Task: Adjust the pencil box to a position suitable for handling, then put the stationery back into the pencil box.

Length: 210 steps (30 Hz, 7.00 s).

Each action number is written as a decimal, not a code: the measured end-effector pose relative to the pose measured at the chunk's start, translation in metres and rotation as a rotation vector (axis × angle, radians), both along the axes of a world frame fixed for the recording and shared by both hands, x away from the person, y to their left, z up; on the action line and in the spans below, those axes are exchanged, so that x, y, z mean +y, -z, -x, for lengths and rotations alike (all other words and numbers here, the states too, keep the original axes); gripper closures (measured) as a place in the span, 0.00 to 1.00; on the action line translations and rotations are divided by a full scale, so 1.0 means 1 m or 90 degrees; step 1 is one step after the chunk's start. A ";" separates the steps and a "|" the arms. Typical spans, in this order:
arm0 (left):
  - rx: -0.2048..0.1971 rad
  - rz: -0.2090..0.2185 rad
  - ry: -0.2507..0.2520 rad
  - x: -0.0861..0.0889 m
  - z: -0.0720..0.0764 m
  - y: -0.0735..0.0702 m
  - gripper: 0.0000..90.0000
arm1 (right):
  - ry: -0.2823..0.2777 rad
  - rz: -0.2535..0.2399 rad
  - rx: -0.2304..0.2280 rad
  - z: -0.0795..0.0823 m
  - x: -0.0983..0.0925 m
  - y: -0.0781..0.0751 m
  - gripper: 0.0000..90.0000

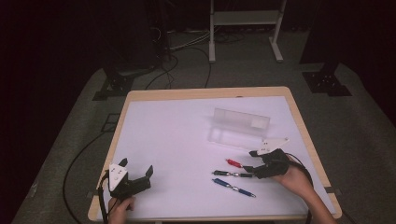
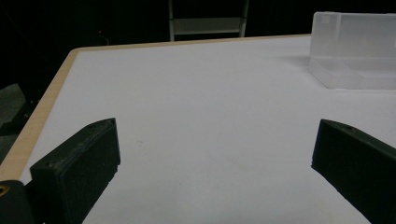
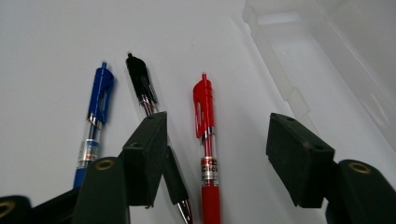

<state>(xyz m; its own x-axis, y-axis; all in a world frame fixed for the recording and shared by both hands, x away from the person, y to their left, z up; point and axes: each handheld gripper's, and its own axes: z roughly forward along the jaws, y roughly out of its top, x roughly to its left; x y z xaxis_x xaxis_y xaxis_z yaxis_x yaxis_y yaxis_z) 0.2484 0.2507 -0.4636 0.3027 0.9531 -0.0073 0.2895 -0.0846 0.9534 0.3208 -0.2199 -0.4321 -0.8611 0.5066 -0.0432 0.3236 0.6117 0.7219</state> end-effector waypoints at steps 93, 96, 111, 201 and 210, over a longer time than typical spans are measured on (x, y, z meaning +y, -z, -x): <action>-0.004 0.005 0.004 0.002 0.001 0.000 0.00 | -0.039 0.039 -0.020 -0.079 0.014 -0.075 0.87; -0.004 0.004 0.004 0.002 0.002 0.000 0.00 | -0.035 0.042 -0.023 -0.084 0.016 -0.075 0.87; -0.006 0.005 0.004 0.001 0.002 0.000 0.00 | -0.038 0.055 0.008 -0.110 0.014 -0.052 0.87; -0.006 -0.010 -0.001 -0.001 0.003 0.001 0.00 | -0.098 0.012 0.057 -0.069 0.008 -0.019 0.50; -0.006 -0.006 -0.002 -0.001 0.003 0.001 0.00 | -0.134 0.003 0.043 -0.046 0.015 -0.017 0.49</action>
<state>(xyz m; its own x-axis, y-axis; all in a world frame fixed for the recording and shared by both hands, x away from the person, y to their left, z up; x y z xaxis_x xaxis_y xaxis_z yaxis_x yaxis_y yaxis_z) 0.2456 0.2494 -0.4642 0.2993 0.9541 0.0051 0.2803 -0.0930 0.9554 0.3665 -0.2048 -0.4151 -0.9491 0.3146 0.0159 0.2352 0.6743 0.7000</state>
